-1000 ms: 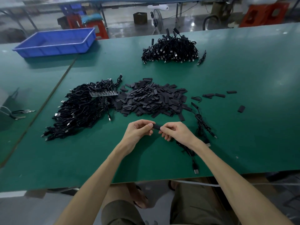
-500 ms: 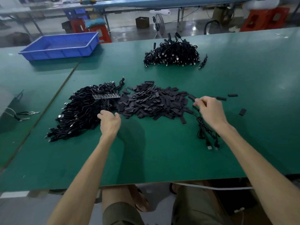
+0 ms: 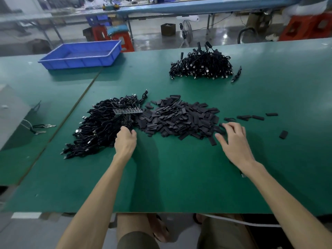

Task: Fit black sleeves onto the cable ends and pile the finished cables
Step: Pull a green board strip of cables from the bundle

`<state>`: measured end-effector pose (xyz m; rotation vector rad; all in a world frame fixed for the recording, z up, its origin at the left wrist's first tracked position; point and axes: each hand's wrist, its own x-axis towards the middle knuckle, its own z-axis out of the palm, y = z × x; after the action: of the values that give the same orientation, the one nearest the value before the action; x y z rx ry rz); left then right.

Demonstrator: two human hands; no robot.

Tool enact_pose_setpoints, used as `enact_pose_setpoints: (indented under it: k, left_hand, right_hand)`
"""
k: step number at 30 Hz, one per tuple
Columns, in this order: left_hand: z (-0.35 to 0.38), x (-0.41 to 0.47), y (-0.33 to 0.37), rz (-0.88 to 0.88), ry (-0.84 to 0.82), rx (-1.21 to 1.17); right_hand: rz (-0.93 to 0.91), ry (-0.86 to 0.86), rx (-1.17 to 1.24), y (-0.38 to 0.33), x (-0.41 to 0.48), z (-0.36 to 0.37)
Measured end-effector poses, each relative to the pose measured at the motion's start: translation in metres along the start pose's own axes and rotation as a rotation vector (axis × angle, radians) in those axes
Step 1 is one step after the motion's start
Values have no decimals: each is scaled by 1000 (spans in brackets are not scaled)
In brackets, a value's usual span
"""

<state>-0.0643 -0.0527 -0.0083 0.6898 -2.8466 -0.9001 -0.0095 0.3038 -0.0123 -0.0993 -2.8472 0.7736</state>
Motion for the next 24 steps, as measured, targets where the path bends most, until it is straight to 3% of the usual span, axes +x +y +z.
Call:
enact_pose_setpoints:
  k: [5, 9, 12, 17, 24]
  left_hand:
    - [-15, 9, 6, 102, 196, 19]
    - [-31, 45, 22, 333, 275, 136]
    - [-33, 72, 37, 468, 209, 384]
    - [-27, 104, 50, 442, 26, 681]
    - [-30, 118, 59, 517, -2, 744]
  right_hand:
    - [-200, -176, -5, -33, -38, 39]
    - [-261, -239, -98, -38, -55, 64]
    - [-248, -226, -111, -37, -53, 64]
    - [-259, -237, -189, -41, -52, 63]
    - [-263, -253, -240, -42, -52, 64]
